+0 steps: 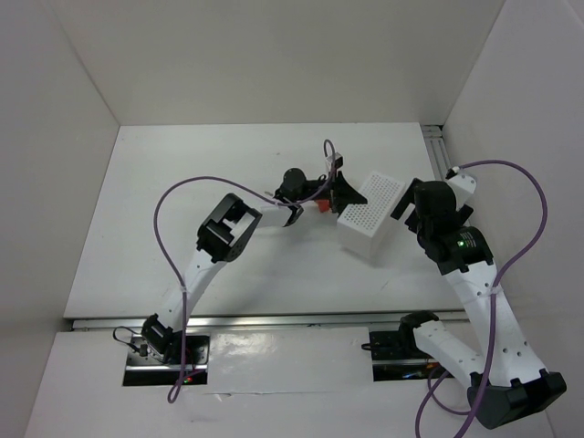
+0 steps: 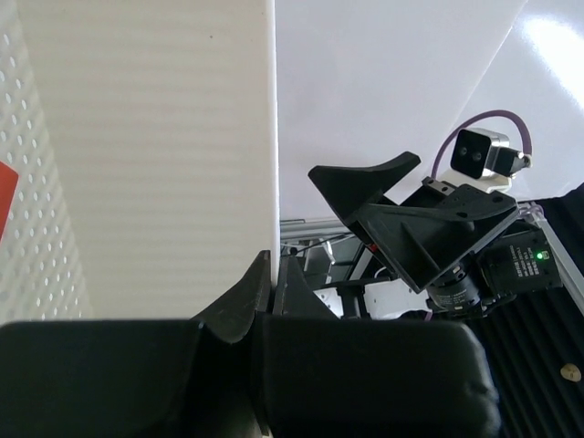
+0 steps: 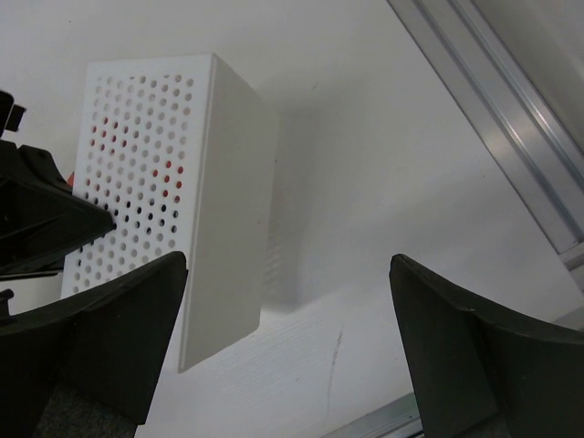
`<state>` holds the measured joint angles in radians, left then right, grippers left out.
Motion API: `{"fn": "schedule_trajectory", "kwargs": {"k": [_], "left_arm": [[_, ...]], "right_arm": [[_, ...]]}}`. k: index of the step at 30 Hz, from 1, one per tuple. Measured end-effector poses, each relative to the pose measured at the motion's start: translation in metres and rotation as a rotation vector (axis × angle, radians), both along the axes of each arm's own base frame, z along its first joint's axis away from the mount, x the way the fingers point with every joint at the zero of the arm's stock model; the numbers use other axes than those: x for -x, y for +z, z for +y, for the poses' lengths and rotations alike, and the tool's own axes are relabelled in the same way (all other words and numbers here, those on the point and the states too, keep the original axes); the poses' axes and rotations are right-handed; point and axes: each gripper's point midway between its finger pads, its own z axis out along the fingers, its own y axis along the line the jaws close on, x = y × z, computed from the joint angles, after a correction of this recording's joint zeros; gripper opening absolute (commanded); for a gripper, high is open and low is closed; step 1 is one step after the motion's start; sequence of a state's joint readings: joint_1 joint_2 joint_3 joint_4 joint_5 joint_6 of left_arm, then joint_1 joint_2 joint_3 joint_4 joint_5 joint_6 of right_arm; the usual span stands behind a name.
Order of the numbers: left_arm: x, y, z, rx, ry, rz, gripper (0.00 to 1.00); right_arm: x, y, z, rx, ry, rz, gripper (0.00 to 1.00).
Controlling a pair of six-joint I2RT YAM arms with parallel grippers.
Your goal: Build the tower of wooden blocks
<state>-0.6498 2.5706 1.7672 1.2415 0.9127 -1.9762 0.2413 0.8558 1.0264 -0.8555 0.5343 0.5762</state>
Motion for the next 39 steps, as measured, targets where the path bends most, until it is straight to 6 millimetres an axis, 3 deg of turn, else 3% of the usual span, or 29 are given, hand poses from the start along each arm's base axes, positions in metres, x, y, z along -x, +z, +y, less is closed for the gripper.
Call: {"fn": "schedule_trajectory", "kwargs": {"k": [28,35,39], "left_arm": [[-0.001,0.019,-0.012,0.047,-0.013,-0.040,0.00],[0.027,0.020,0.000,-0.001,-0.142,-0.119,0.00],[0.042,0.048,0.017,-0.030,-0.193,-0.258,0.00]], "right_arm": [[-0.002,-0.002,0.001,0.002,0.000,0.016,0.99],[-0.003,0.018,0.008,-0.018,0.051,-0.014,0.99],[-0.006,0.038,0.016,-0.040,0.098,-0.057,0.99]]}}
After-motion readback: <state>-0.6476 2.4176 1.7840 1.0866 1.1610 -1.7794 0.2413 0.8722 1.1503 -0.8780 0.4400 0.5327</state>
